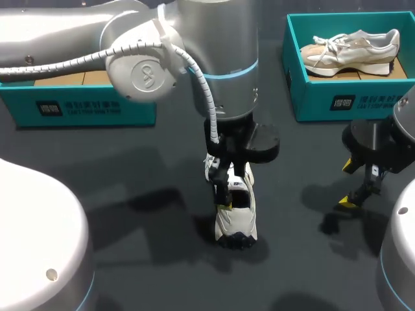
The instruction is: Take the shoe out of the shoebox, open the shoe tongue, remove and reinsert the insole, then place the shoe into the shoebox
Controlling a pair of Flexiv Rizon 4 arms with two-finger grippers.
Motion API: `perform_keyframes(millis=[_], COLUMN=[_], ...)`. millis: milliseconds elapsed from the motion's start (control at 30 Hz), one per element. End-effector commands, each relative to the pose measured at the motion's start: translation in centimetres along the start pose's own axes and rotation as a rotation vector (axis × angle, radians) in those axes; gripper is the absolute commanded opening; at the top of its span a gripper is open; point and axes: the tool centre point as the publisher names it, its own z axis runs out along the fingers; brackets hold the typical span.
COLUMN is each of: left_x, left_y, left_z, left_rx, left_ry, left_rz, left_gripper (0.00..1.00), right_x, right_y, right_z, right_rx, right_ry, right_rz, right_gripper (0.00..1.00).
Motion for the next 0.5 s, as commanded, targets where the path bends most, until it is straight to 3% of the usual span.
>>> perform_keyframes(millis=[33,500], left_x=[0.2,-0.4], left_y=[-1.0,-1.5], left_z=[1.2,6.7], left_rx=[-0.015,-0.035], left_ry=[-0.009,-0.039], left_rz=[-0.022,-0.165], left_gripper=[1.0,1.0], right_x=[0.2,0.2], right_y=[-0.1,-0.1], right_z=[0.0,0.0], right_rx=[-0.001,-0.001], right_ry=[-0.003,-0.003], right_rz=[0.0,0.0], right_gripper=[1.0,1.0])
